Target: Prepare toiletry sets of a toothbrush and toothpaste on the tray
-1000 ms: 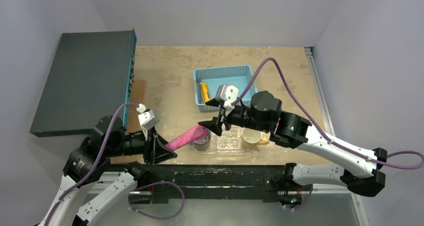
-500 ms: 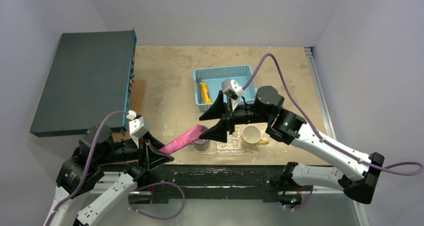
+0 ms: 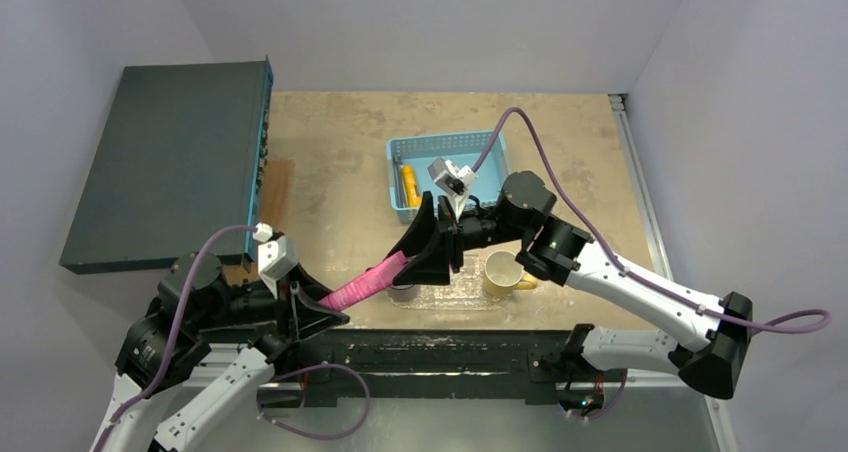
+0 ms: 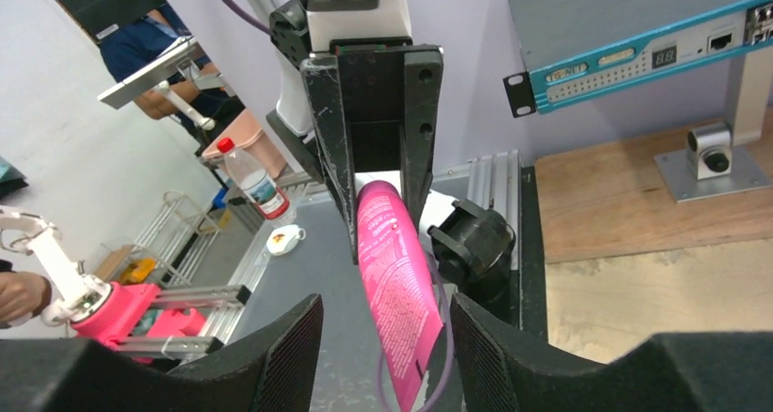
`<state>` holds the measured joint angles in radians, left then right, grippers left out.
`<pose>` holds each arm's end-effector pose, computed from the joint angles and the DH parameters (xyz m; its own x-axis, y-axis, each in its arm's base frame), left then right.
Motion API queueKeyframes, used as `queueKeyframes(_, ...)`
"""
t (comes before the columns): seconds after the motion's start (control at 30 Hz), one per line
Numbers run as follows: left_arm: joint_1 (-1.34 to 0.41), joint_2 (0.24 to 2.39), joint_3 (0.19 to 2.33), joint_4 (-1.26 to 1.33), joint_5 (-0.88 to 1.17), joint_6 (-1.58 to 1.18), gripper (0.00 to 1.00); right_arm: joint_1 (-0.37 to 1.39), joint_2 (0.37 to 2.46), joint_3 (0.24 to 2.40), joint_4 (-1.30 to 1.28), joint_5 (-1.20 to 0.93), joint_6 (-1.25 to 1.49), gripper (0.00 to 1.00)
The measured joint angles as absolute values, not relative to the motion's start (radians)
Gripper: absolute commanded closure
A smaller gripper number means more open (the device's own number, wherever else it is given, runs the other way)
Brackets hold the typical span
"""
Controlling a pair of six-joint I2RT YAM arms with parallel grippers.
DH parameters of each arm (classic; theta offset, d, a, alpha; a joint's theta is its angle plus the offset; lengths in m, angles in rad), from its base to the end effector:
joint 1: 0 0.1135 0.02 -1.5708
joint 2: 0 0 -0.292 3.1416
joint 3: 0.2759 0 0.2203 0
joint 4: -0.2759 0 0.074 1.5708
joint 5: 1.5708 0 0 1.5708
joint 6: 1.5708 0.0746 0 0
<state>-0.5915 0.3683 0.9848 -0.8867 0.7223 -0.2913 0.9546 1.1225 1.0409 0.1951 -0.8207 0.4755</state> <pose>-0.0183 -0.0471 0.3555 -0.4843 0.0657 -0.8724 0.8437 0.2990 -0.4458 0.0905 0.2222 0.4333 -0.3888 -0.0090 -0.9213 -0.8981 -0.2194 0.3812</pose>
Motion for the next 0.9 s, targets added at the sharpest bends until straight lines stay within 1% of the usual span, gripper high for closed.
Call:
queueKeyframes(0.1, -0.591, 0.369, 0.983, -0.876, 0.726, -0.291, 1.00, 0.955, 1.146, 1.041, 0.190, -0.831, 0.480, 0.50)
queueKeyframes(0.27, -0.591, 0.369, 0.983, -0.862, 0.729, -0.291, 1.00, 0.955, 1.170, 1.042, 0.170, -0.836, 0.479, 0.61)
queueKeyframes(0.37, -0.591, 0.371, 0.983, -0.859, 0.728, -0.291, 1.00, 0.955, 1.171, 1.046, 0.158, -0.850, 0.479, 0.74)
queueKeyframes(0.43, -0.591, 0.374, 0.983, -0.858, 0.727, -0.291, 1.00, 0.955, 1.171, 1.050, 0.150, -0.858, 0.478, 0.77)
queueKeyframes(0.5, -0.591, 0.377, 0.983, -0.857, 0.726, -0.291, 1.00, 0.955, 1.171, 1.051, 0.148, -0.864, 0.479, 0.83)
queueKeyframes(0.53, -0.591, 0.378, 0.983, -0.856, 0.726, -0.289, 1.00, 0.955, 1.171, 1.051, 0.147, -0.865, 0.478, 0.88)
queueKeyframes(0.6, -0.591, 0.379, 0.983, -0.854, 0.726, -0.283, 1.00, 0.955, 1.171, 1.051, 0.145, -0.868, 0.480, 1.00)
queueKeyframes(0.7, -0.591, 0.379, 0.983, -0.852, 0.727, -0.271, 1.00, 0.954, 1.170, 1.051, 0.146, -0.875, 0.488, 1.00)
queueKeyframes(0.83, -0.591, 0.387, 0.982, -0.850, 0.726, -0.268, 0.79, 0.954, 1.165, 1.051, 0.137, -0.870, 0.487, 1.00)
queueKeyframes(0.9, -0.592, 0.394, 0.979, -0.844, 0.726, -0.268, 0.64, 0.953, 1.154, 1.051, 0.118, -0.856, 0.478, 1.00)
